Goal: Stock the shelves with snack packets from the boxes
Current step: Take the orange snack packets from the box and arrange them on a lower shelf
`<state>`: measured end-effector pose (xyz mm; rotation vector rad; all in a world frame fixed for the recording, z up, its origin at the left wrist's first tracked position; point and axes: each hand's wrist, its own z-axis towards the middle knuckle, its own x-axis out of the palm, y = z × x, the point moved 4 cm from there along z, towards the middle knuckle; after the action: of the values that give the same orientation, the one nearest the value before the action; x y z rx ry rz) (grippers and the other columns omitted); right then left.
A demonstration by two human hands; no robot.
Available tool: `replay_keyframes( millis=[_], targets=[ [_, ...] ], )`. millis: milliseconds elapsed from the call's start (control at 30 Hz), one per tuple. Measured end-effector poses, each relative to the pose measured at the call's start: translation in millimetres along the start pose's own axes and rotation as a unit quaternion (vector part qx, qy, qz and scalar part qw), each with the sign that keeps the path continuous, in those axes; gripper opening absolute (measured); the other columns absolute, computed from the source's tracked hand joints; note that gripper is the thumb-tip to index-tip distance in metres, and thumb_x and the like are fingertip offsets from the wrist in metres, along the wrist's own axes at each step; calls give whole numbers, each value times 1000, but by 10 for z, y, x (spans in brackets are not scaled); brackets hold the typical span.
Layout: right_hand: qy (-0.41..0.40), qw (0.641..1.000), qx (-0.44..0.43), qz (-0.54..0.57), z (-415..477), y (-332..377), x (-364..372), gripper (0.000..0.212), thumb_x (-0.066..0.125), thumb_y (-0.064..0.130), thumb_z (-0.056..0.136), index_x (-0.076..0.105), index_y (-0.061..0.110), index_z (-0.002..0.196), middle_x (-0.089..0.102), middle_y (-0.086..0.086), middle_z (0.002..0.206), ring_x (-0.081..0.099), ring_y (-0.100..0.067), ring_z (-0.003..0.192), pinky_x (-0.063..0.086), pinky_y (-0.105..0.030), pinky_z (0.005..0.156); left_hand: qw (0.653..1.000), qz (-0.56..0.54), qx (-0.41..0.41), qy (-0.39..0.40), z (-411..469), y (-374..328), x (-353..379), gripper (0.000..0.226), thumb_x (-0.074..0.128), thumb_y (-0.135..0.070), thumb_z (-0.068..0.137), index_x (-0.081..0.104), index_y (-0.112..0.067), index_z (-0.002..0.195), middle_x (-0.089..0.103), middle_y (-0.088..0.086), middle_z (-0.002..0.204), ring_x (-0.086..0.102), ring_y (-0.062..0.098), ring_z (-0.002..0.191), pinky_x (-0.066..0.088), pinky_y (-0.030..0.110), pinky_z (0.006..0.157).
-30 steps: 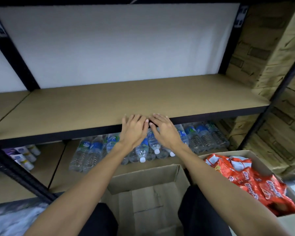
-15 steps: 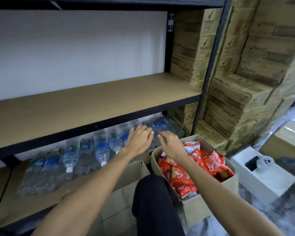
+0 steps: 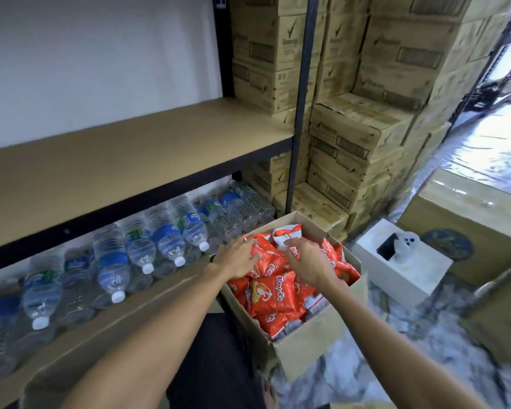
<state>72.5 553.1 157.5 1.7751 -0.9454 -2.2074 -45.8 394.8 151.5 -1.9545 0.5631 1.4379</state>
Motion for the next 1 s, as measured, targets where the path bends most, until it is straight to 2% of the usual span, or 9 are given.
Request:
replay_keyframes(
  millis=[233, 367, 433, 500, 667, 767, 867, 933, 1000],
  targets=[
    [45, 999, 29, -5, -291, -219, 347, 40, 55, 54, 96, 63, 25, 122, 66, 2, 122, 67, -19, 102, 57, -37, 82, 997, 48, 57, 29, 286, -139, 180, 69, 55, -48, 97, 26, -26, 155, 19, 3, 164, 20, 23, 150, 22, 45, 119],
    [28, 994, 108, -18, -418, -235, 468, 60, 61, 67, 85, 59, 24, 125, 60, 1, 122, 64, -20, 101, 57, -34, 74, 995, 78, 55, 42, 311, -236, 215, 70, 59, -43, 96, 25, -26, 155, 27, 2, 161, 23, 22, 149, 21, 48, 121],
    [48, 985, 156, -59, -481, -257, 547, 66, 63, 73, 79, 58, 20, 119, 60, -1, 116, 63, -22, 98, 52, -33, 71, 994, 89, 42, 40, 319, -255, 245, 67, 60, -38, 96, 28, -26, 154, 33, 3, 159, 26, 24, 147, 21, 49, 120],
    [69, 974, 195, -90, -529, -275, 605, 65, 65, 75, 75, 58, 19, 107, 64, -1, 107, 63, -22, 92, 54, -36, 77, 992, 113, 40, 22, 319, -281, 243, 62, 61, -32, 96, 34, -25, 151, 37, 3, 156, 28, 25, 145, 21, 46, 119],
    [68, 967, 234, -78, -540, -167, 576, 49, 73, 62, 78, 55, 20, 94, 68, 2, 96, 60, -20, 82, 48, -37, 82, 993, 108, 35, -5, 243, -290, 161, 41, 61, -25, 95, 53, -22, 135, 48, 5, 146, 36, 26, 139, 22, 49, 117],
    [38, 972, 233, -2, -503, -67, 462, 48, 79, 47, 80, 56, 21, 113, 69, 1, 103, 67, -22, 88, 56, -40, 79, 998, 36, 4, -44, 176, -168, 49, 38, 64, -28, 92, 55, -27, 129, 56, 1, 133, 49, 24, 122, 36, 48, 108],
    [5, 969, 218, 114, -434, 20, 285, 57, 80, 29, 83, 56, 17, 133, 69, -2, 116, 71, -14, 79, 59, -31, 67, 996, -48, -28, -74, 36, -72, -216, 32, 64, -24, 94, 58, -17, 124, 57, 3, 121, 57, 24, 108, 46, 43, 100],
    [-34, 971, 183, 149, -391, 115, 122, 55, 80, 24, 84, 57, 16, 134, 69, -5, 120, 69, -8, 69, 55, -19, 56, 988, -110, -44, -96, -83, 11, -417, 16, 64, -25, 95, 61, -17, 108, 58, 4, 110, 61, 19, 91, 55, 41, 86],
    [-59, 970, 155, 176, -350, 252, -59, 46, 79, 23, 85, 61, 17, 126, 70, 1, 112, 67, -3, 72, 48, -10, 54, 981, -155, -48, -107, -233, 95, -616, 11, 61, -24, 97, 59, -16, 105, 64, 5, 104, 65, 15, 83, 59, 36, 75]
  ],
)
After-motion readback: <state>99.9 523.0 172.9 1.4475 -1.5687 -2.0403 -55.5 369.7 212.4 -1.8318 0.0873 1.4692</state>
